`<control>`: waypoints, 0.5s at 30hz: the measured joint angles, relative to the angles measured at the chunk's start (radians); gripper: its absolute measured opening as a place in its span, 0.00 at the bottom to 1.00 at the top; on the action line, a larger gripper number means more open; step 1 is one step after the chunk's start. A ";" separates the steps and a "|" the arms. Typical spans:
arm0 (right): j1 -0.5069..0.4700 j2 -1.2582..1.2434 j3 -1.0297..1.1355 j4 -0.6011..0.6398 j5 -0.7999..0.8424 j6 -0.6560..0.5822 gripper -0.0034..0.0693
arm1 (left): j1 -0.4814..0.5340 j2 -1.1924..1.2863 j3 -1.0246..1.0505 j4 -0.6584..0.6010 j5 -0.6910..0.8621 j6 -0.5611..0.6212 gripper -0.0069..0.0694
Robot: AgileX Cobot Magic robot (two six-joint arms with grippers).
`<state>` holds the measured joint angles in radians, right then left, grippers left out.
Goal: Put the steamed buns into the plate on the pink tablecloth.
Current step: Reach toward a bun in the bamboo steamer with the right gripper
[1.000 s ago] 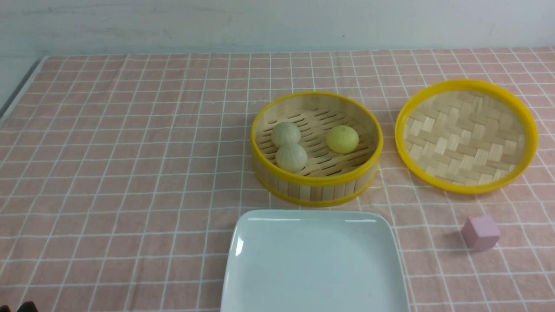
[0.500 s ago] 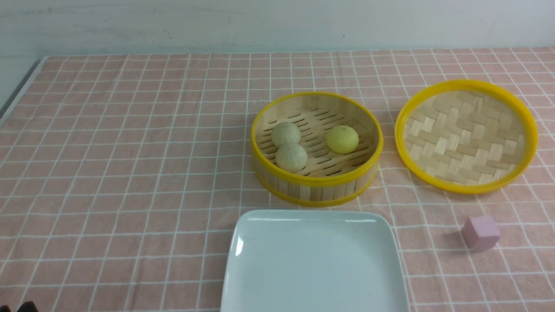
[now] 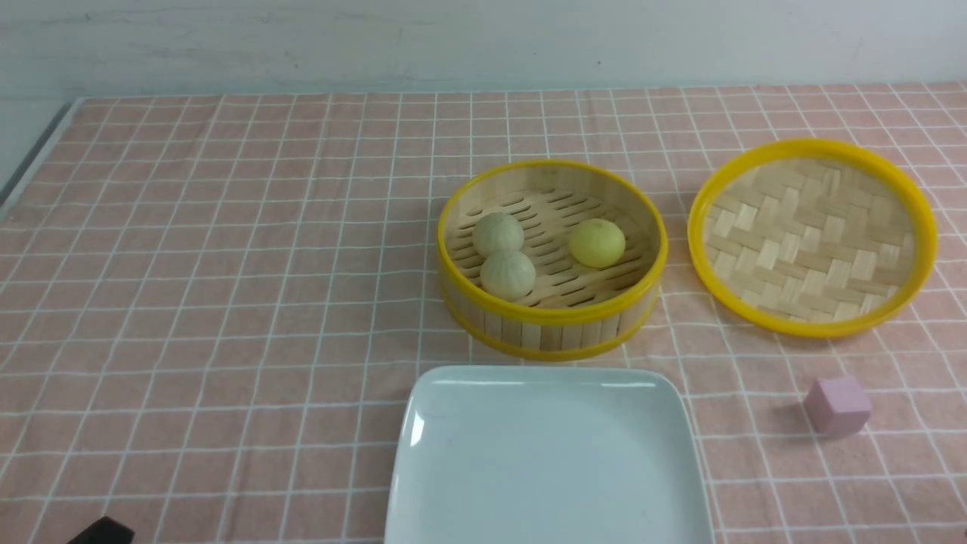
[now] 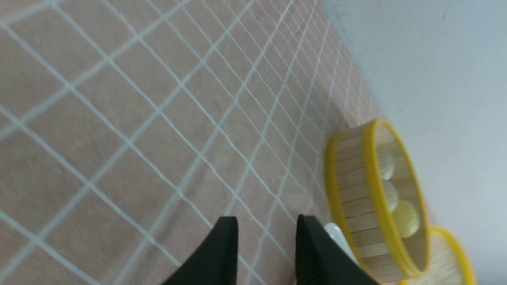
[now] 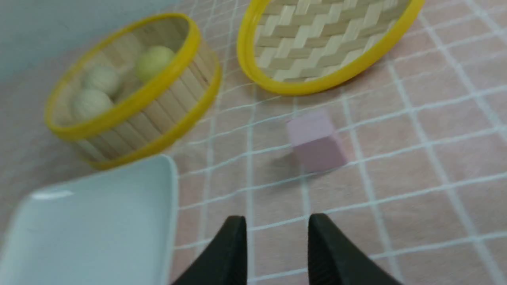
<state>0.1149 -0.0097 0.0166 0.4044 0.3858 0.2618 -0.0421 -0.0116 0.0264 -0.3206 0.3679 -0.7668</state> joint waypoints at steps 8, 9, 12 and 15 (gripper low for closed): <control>0.000 0.000 0.006 0.230 -0.008 0.088 0.38 | 0.000 0.000 0.000 -0.054 0.006 -0.065 0.41; 0.000 0.000 0.006 0.237 -0.012 0.088 0.37 | 0.000 0.000 0.000 -0.056 0.007 -0.057 0.41; 0.000 0.000 -0.027 0.235 -0.017 0.073 0.31 | 0.000 0.000 -0.058 -0.057 0.056 0.032 0.39; 0.000 0.012 -0.111 0.185 -0.034 0.020 0.19 | 0.000 0.000 -0.165 -0.035 0.085 0.126 0.32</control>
<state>0.1149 0.0020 -0.0942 0.5897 0.3521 0.2819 -0.0421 -0.0116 -0.1383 -0.3552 0.4527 -0.6412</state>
